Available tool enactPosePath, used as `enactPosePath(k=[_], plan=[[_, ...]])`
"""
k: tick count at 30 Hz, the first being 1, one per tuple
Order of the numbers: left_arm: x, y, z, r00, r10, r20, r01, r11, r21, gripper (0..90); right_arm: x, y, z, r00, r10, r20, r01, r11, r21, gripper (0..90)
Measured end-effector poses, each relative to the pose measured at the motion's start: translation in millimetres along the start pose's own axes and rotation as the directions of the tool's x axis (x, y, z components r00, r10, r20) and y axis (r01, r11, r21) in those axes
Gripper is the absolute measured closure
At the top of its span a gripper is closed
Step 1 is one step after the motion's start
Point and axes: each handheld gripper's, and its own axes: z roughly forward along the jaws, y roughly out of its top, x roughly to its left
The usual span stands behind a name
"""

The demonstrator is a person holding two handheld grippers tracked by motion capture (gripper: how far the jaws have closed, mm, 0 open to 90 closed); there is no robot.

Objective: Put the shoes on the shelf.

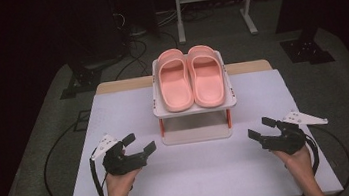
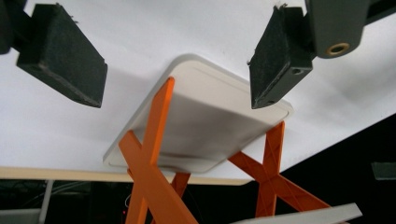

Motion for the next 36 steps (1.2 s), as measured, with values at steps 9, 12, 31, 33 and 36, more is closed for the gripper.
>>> enactPosePath(k=[9, 12, 31, 33, 36], plan=[[2.1, -4.7, -1.9, 1.0, -0.008, 0.003, 0.008, 1.0, -0.004, 3.3, -4.6, -10.2, -4.5, 0.9999, 0.013, 0.004, -0.013, 1.0, 0.002, 18.1], [1.9, -5.7, -2.3, 1.0, -0.006, 0.004, 0.006, 1.0, -0.004, 3.1, -5.8, -12.9, -5.5, 0.9999, 0.012, 0.007, -0.012, 1.0, 0.003, 18.1], [-4.5, -19.6, -0.1, 0.9992, -0.012, 0.037, 0.011, 0.9999, 0.006, 3.0, -4.9, -32.5, -15.2, 0.9999, 0.013, 0.001, -0.013, 1.0, 0.02, 18.1], [-4.5, -22.2, 0.4, 0.9991, -0.014, 0.039, 0.014, 0.9999, 0.007, 3.0, -4.3, -38.4, -19.0, 0.9996, 0.029, -0.003, -0.029, 1.0, 0.009, 18.1], [-4.8, -26.8, 1.5, 0.999, -0.017, 0.04, 0.017, 0.9997, 0.015, 3.0, -3.4, -42.0, -21.9, 0.9994, 0.033, -0.003, -0.033, 0.999, -0.001, 18.1]])
